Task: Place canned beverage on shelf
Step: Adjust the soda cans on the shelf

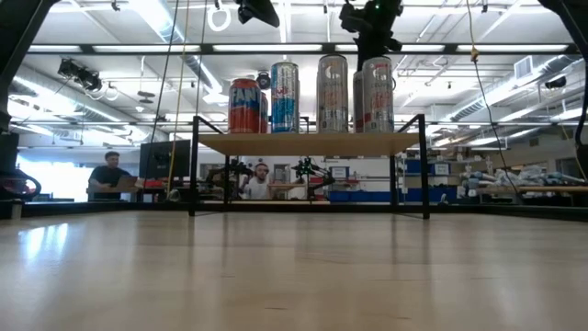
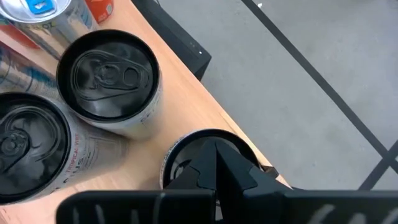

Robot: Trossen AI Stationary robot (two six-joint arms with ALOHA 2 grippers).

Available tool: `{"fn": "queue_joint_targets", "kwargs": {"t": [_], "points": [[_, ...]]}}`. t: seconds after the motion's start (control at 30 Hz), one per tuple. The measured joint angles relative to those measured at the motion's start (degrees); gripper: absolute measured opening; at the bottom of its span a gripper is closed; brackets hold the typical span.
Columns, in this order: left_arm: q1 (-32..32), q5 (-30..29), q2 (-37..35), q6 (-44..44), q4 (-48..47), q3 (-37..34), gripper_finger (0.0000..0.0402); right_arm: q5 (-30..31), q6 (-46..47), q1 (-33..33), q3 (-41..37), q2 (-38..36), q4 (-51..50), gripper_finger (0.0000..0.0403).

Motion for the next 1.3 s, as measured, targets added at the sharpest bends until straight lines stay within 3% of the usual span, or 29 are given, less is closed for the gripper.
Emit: {"fn": "queue_joint_targets", "kwargs": {"t": [0.47,1.3], "points": [[-0.01,0.01,0.00,0.02,0.00,0.00,0.0009,4.44,0.87,0.21,0.00,0.09,-0.71,0.0005],[-0.01,-0.01,0.00,0.48,0.00,0.00,0.0009,6.13,1.73,0.24,0.44,0.07,-0.29,0.0005]]}}
